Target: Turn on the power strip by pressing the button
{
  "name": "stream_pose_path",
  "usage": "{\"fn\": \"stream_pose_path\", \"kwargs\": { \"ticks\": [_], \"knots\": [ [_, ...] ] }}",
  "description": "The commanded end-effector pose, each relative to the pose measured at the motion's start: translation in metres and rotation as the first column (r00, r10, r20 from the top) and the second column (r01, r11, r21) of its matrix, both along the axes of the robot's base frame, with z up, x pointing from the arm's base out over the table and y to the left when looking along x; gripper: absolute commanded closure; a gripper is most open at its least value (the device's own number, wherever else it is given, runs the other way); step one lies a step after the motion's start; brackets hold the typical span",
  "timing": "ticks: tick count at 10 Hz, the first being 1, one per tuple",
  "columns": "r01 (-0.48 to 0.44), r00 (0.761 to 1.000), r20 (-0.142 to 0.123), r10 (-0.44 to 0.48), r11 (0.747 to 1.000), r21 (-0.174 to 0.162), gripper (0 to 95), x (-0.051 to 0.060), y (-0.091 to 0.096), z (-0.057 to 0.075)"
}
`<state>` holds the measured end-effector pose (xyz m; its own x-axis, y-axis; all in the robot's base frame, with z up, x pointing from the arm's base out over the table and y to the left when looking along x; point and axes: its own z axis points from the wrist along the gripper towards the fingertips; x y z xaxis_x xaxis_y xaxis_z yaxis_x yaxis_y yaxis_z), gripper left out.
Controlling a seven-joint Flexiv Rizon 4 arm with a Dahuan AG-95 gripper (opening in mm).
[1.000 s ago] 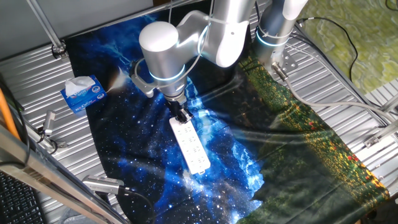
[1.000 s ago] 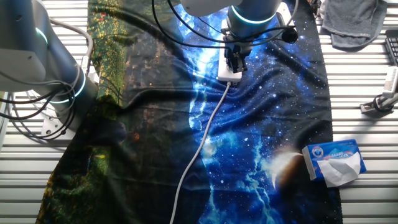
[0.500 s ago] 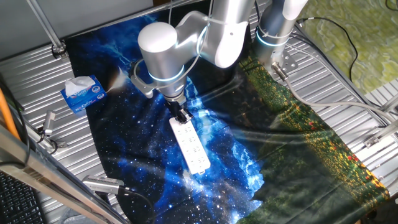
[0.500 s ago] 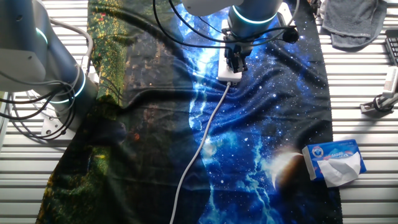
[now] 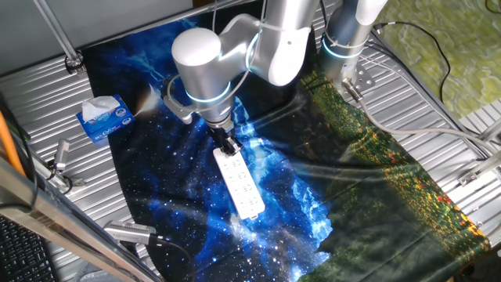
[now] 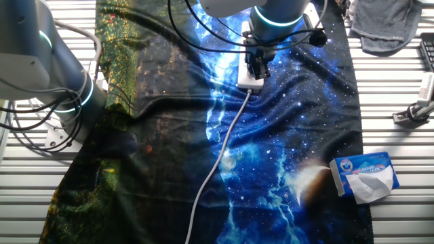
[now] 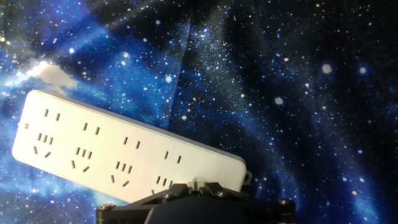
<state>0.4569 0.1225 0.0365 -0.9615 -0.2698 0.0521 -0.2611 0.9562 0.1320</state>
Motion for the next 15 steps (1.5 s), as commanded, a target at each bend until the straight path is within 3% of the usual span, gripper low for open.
{"fn": "stream_pose_path", "kwargs": {
  "ticks": [1,8,15],
  "knots": [
    [-0.002,1.000,-0.002,0.002,1.000,0.000,95.0,0.001,0.000,-0.001],
    [-0.005,1.000,-0.012,0.005,1.000,-0.003,95.0,0.002,0.000,-0.005],
    [0.000,1.000,-0.003,0.000,1.000,-0.001,95.0,0.002,0.001,-0.024]
  ]
}}
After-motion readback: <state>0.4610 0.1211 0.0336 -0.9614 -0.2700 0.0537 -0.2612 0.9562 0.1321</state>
